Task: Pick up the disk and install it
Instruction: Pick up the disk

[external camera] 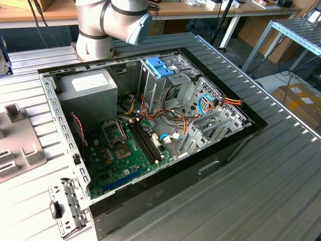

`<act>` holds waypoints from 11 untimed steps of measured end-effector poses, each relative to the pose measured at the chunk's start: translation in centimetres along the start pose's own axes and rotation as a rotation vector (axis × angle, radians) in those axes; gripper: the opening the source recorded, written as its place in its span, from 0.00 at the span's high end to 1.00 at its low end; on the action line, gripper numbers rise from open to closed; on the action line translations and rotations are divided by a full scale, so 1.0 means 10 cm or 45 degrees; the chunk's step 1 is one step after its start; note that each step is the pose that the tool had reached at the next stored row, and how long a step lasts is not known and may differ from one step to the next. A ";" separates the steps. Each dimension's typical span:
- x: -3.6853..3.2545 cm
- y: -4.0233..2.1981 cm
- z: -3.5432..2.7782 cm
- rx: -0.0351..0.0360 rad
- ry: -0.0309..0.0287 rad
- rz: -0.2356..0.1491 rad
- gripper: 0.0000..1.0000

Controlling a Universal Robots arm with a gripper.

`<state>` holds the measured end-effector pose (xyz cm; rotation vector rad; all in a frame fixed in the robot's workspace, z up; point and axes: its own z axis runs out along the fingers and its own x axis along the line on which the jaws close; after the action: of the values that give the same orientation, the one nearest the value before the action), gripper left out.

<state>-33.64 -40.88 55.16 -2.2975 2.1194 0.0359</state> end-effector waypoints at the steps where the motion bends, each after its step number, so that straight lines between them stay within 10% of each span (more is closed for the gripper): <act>1: 0.004 -0.020 0.000 -0.0014 -0.0002 0.000 0.63; 11: 0.049 -0.257 0.005 -0.0172 -0.0014 0.000 0.63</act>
<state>-31.05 -41.16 55.08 -2.3040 2.1256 0.0516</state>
